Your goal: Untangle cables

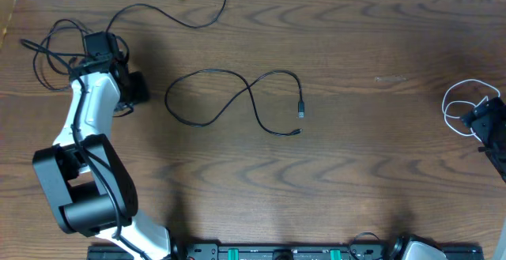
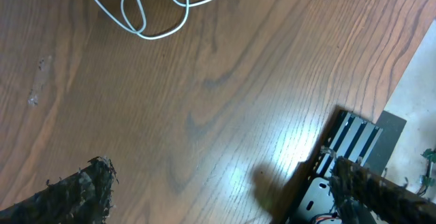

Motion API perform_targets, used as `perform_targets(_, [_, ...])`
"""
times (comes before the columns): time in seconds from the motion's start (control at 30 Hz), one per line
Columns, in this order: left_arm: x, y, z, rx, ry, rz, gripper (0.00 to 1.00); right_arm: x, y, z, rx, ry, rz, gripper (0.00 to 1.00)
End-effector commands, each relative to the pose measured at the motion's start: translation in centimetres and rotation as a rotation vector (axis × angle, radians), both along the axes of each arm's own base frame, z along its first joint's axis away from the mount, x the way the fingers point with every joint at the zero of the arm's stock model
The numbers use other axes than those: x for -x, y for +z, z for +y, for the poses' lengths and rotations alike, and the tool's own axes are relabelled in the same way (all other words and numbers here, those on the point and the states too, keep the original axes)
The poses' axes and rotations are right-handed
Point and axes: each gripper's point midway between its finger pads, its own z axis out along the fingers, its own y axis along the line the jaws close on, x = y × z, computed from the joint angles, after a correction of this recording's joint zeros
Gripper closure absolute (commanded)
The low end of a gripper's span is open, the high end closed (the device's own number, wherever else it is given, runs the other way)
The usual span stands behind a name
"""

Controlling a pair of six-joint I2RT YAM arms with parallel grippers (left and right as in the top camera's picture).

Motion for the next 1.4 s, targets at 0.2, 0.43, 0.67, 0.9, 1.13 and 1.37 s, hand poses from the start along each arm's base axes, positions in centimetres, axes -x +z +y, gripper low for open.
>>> perform_targets(0.2, [1.9,-2.6,-6.1,0.206,0.125,0.075,0.43,0.2,0.1,-0.2,0.007,-0.021,-0.003,0.01])
perform_targets(0.43, [3.1,-4.2,-7.7,0.179,0.203,0.129,0.43,0.2,0.1,-0.2,0.007,-0.022,-0.003,0.01])
perform_targets(0.67, [3.5,-5.9,-7.5,0.085,0.28,0.161,0.43,0.2,0.1,-0.2,0.007,-0.022,-0.003,0.01])
perform_targets(0.9, [3.7,-7.1,-7.5,0.074,0.285,0.188,0.43,0.2,0.1,-0.2,0.007,-0.022,-0.003,0.01])
perform_targets(1.13, [3.3,-7.5,-7.1,0.054,0.287,0.178,0.8,0.2,0.1,-0.2,0.007,-0.022,-0.003,0.01])
perform_targets(1.37, [3.0,-6.3,-2.9,-0.183,0.216,0.163,0.93,0.2,0.1,-0.2,0.007,-0.022,-0.003,0.01])
